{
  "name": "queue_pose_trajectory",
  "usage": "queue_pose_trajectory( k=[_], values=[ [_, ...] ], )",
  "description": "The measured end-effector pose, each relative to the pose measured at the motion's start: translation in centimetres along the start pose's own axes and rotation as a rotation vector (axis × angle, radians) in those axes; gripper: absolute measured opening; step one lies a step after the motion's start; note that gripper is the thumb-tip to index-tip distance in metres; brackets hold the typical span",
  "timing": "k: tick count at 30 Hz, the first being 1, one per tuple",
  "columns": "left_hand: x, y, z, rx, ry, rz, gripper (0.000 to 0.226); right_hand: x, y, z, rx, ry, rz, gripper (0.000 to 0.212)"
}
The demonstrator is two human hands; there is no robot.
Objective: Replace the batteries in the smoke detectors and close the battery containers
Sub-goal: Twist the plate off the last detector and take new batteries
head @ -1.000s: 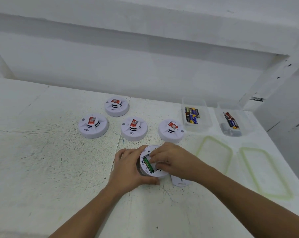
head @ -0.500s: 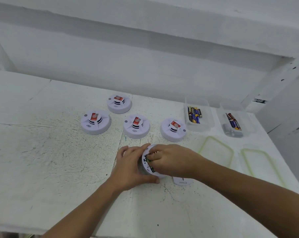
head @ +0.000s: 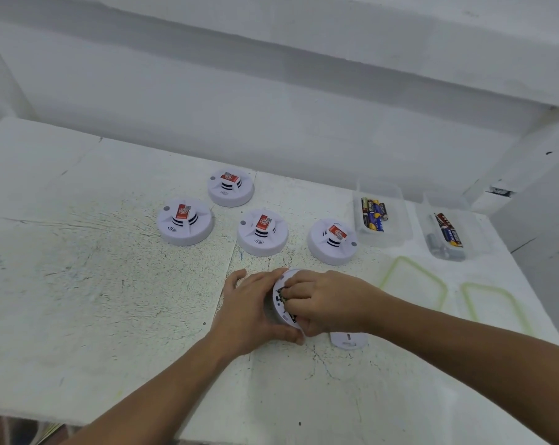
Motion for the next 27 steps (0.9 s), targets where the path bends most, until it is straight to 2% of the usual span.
queue_pose_trajectory(
  k=[6,12,17,19,22,27],
  values=[
    [0.1,-0.1,0.0,0.008,0.008,0.022,0.111,-0.2,-0.4,0.1,-0.022,-0.003,0.014,0.029],
    [0.4,-0.5,-0.1,-0.004,-0.001,0.037,0.109,0.5,0.1,0.5,0.052,-0.033,-0.059,0.019],
    [0.3,-0.4,0.0,-0.013,0.012,0.061,0.104,0.0,0.7,1.5,0.284,0.011,-0.198,0.038],
    [0.3,-0.5,0.0,-0.022,0.014,0.077,0.106,-0.6,0.8,2.0,0.4,0.067,-0.255,0.033],
    [0.1,-0.5,0.1,-0.027,0.021,0.084,0.108,-0.7,1.0,2.7,0.551,0.145,-0.328,0.013],
    [-0.1,-0.1,0.2,-0.037,0.017,0.095,0.09,-0.5,0.1,3.1,0.593,0.208,-0.312,0.017]
  ],
)
Point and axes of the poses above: each hand's wrist, its own z-axis away from the middle knuckle, its own x-axis out of the palm, y = z × x, the point moved 7 cm from there along -z, towards the middle knuckle, and after that the axes turned 12 degrees about -x, right-handed, at the moved point
